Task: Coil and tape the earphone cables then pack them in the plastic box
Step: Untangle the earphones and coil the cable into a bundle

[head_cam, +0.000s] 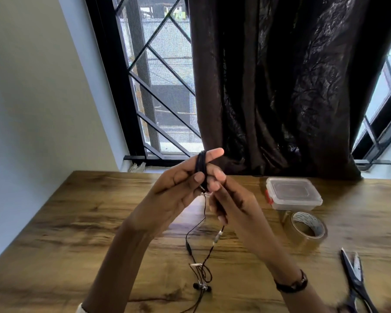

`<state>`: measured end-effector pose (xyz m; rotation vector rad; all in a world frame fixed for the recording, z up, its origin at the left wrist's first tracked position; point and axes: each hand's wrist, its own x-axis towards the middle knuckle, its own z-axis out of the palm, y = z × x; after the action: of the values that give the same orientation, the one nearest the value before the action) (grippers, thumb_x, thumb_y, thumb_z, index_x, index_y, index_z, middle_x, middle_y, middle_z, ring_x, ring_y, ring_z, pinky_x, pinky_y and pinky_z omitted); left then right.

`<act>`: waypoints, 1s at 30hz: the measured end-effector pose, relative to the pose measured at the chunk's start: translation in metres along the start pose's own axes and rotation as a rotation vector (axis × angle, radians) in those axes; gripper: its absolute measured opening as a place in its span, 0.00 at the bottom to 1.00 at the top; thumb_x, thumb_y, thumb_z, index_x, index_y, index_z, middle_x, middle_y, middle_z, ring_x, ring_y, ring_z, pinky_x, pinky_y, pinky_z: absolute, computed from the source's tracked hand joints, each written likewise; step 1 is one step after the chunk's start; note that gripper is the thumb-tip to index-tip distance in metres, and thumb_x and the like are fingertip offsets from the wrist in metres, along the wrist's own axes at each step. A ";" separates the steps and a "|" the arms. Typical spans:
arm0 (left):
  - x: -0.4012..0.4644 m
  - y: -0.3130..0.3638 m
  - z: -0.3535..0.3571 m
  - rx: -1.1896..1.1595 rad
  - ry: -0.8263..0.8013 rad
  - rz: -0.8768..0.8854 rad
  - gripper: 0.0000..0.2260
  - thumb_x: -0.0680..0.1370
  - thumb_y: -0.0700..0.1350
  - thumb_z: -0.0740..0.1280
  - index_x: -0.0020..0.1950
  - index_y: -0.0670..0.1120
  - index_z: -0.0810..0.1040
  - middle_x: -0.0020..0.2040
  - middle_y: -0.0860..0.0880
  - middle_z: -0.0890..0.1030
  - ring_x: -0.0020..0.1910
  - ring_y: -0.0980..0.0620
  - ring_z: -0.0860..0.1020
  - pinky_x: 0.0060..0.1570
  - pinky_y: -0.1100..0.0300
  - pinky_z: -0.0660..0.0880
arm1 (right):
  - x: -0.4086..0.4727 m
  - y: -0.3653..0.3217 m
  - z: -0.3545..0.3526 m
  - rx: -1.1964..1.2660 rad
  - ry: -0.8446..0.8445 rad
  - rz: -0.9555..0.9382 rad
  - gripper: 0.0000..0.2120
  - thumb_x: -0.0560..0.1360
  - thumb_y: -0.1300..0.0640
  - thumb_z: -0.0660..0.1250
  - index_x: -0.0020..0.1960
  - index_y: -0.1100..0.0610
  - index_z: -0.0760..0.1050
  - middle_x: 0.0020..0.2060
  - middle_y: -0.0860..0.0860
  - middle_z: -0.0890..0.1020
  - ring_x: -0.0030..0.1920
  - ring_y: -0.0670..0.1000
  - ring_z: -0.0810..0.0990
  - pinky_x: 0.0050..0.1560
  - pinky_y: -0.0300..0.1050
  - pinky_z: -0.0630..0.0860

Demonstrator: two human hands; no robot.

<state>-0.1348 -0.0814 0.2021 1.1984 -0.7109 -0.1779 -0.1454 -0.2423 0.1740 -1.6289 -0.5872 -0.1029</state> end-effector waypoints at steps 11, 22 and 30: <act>0.002 -0.008 -0.005 0.230 0.090 -0.006 0.21 0.80 0.33 0.53 0.74 0.40 0.60 0.61 0.48 0.79 0.62 0.50 0.77 0.61 0.61 0.71 | -0.019 -0.014 -0.002 -0.444 -0.101 0.000 0.10 0.81 0.44 0.56 0.43 0.44 0.71 0.30 0.42 0.76 0.30 0.43 0.76 0.29 0.37 0.71; -0.005 -0.007 0.003 0.509 -0.054 -0.075 0.22 0.82 0.31 0.52 0.76 0.39 0.55 0.70 0.44 0.70 0.71 0.54 0.66 0.72 0.58 0.62 | -0.001 -0.056 -0.028 -0.781 -0.104 -0.174 0.14 0.78 0.45 0.56 0.44 0.51 0.76 0.35 0.41 0.77 0.36 0.44 0.76 0.36 0.38 0.73; -0.013 0.003 0.008 0.555 -0.218 -0.102 0.13 0.83 0.37 0.51 0.63 0.37 0.70 0.55 0.49 0.78 0.57 0.52 0.77 0.59 0.62 0.70 | 0.024 -0.082 -0.053 -0.783 -0.295 -0.256 0.07 0.78 0.52 0.65 0.43 0.53 0.76 0.37 0.41 0.76 0.40 0.42 0.76 0.40 0.30 0.70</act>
<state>-0.1502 -0.0798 0.2008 1.7652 -0.9244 -0.2052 -0.1460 -0.2829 0.2659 -2.3382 -1.0711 -0.3150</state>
